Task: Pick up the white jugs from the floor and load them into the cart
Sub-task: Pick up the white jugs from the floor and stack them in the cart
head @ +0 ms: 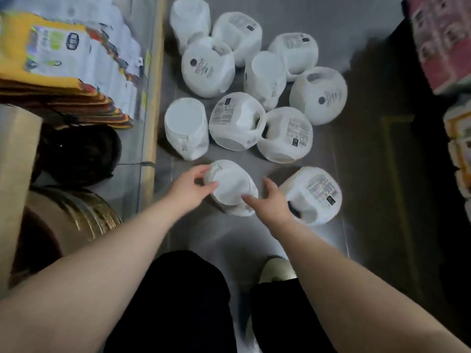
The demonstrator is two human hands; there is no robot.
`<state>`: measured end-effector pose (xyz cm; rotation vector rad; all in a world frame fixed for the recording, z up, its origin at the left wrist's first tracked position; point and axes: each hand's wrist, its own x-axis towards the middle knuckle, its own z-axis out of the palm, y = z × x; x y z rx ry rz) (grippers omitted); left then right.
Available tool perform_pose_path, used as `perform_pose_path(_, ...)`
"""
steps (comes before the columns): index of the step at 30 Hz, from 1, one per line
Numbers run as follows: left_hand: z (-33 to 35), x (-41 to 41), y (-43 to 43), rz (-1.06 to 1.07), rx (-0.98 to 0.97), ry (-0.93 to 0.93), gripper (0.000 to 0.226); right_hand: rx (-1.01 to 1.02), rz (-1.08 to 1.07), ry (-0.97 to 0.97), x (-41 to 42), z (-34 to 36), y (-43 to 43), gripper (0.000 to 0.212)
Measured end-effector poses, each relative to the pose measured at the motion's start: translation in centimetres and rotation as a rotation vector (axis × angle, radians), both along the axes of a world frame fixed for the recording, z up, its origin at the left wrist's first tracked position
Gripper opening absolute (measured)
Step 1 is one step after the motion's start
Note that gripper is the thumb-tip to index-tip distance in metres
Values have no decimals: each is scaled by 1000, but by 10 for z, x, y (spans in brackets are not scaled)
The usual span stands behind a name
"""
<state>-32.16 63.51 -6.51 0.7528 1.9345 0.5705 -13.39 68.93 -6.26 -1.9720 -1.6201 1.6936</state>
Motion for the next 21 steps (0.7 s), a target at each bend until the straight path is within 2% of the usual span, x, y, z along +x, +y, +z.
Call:
perform_pose_path(6,-102,-3,34,-50,34,-70,102,78,12,73,-26,-101,-9,108)
perform_pose_path(8,-120,-3,39,-29,22,-113,109,105,-20,88,-28,-119,-9,116)
perform_pose_path(12,-133,-5,41,14,51,-198,108,83,-97,149,-26,-133,-10,125)
perform_pose_path(15,-125,-4,39,86,62,-261,94,39,-50,177,-25,-124,-5,122)
perform_pose_path(21,-53,-1,24,311,94,-312,87,11,97,198,-27,-44,11,124)
